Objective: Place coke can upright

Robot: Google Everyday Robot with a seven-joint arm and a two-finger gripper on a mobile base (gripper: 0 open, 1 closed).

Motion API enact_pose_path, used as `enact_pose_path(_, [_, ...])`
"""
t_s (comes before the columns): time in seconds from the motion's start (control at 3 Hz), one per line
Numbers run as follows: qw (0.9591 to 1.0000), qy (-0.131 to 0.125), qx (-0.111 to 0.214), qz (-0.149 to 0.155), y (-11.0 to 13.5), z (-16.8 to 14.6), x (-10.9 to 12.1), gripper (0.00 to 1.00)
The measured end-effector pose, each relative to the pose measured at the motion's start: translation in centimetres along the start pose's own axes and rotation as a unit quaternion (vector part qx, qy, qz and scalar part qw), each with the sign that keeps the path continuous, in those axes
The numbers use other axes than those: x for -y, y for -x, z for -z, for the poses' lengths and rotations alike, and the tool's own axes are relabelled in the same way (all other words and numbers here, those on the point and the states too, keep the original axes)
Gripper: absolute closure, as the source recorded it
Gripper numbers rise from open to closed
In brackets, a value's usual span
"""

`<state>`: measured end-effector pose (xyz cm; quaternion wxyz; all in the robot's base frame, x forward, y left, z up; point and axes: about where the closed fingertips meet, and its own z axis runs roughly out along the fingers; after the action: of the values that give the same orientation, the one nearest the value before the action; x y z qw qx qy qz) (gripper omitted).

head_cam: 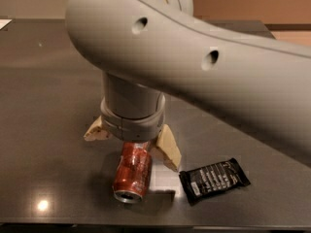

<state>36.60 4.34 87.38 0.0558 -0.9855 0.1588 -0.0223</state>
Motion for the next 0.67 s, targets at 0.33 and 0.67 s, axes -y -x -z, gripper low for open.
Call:
enact_pose_path(0.33, [0.9998,0.012,0.008,0.01,0.6,-0.6,-0.6,0.0])
enact_pose_path(0.67, [0.9995,0.022,0.021,0.012,1.8,-1.7,-1.2,0.0])
